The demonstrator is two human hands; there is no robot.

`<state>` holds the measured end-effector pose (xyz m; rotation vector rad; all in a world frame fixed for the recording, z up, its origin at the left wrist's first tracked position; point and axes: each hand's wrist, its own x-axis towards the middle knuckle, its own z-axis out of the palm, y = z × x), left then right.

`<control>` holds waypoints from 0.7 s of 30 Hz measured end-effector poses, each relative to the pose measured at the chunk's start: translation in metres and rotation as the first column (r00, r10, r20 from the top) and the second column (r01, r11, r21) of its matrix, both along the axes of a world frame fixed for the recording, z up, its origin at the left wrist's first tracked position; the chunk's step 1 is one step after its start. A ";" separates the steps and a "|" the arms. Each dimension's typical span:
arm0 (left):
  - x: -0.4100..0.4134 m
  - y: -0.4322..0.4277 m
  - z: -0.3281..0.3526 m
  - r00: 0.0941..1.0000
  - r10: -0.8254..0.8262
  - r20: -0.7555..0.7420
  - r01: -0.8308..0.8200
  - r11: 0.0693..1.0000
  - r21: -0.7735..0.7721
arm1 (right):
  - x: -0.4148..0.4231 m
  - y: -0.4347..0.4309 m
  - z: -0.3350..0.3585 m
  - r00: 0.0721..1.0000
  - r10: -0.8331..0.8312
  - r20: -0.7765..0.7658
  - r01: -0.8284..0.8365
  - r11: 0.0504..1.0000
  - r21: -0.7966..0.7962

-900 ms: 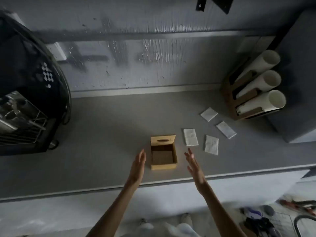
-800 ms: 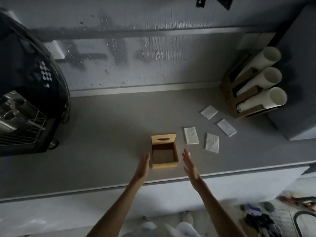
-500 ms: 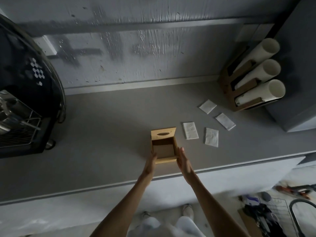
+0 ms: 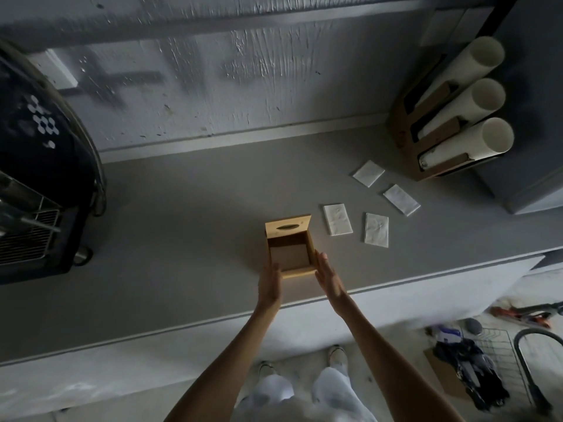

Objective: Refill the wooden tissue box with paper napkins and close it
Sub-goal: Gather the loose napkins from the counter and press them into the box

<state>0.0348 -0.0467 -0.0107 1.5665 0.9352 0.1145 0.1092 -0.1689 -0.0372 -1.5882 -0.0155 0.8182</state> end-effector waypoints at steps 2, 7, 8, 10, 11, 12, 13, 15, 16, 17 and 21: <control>0.000 -0.012 0.005 0.998 0.033 -0.044 -0.018 0.951 0.309 | 0.003 -0.007 -0.005 0.997 -0.028 0.074 0.030 0.999 -0.027; 0.029 -0.036 0.008 0.989 -0.133 0.069 0.041 0.685 0.727 | 0.041 -0.052 -0.005 0.888 -0.289 0.356 0.385 0.892 -0.236; 0.038 -0.038 0.009 0.992 -0.111 0.057 0.033 0.672 0.740 | 0.054 -0.064 -0.004 0.863 -0.340 0.374 0.454 0.847 -0.278; 0.053 -0.036 0.011 0.999 0.035 0.006 -0.029 0.706 0.707 | 0.082 -0.086 0.000 0.847 -0.385 0.367 0.516 0.760 -0.395; 0.058 -0.032 0.009 0.993 0.115 -0.034 -0.063 0.745 0.664 | 0.097 -0.096 0.001 0.850 -0.383 0.362 0.521 0.715 -0.466; 0.060 -0.025 0.005 0.979 0.181 -0.095 -0.083 0.777 0.623 | 0.110 -0.104 0.000 0.854 -0.376 0.361 0.519 0.677 -0.522; 0.060 -0.018 -0.003 0.962 0.215 -0.166 -0.078 0.804 0.589 | 0.124 -0.110 -0.001 0.855 -0.374 0.361 0.519 0.647 -0.558; 0.056 -0.003 -0.020 0.933 0.226 -0.281 -0.058 0.864 0.501 | 0.148 -0.115 -0.003 0.862 -0.361 0.355 0.506 0.613 -0.607; 0.054 0.003 -0.030 0.933 0.204 -0.298 -0.055 0.896 0.441 | 0.158 -0.115 -0.005 0.877 -0.341 0.339 0.480 0.597 -0.642; 0.051 0.009 -0.035 0.944 0.162 -0.287 -0.045 0.926 0.374 | 0.166 -0.113 -0.005 0.893 -0.323 0.314 0.449 0.580 -0.680; 0.048 0.022 -0.047 0.976 0.128 -0.177 -0.107 0.986 0.125 | 0.187 -0.098 -0.011 0.914 -0.321 0.249 0.389 0.518 -0.762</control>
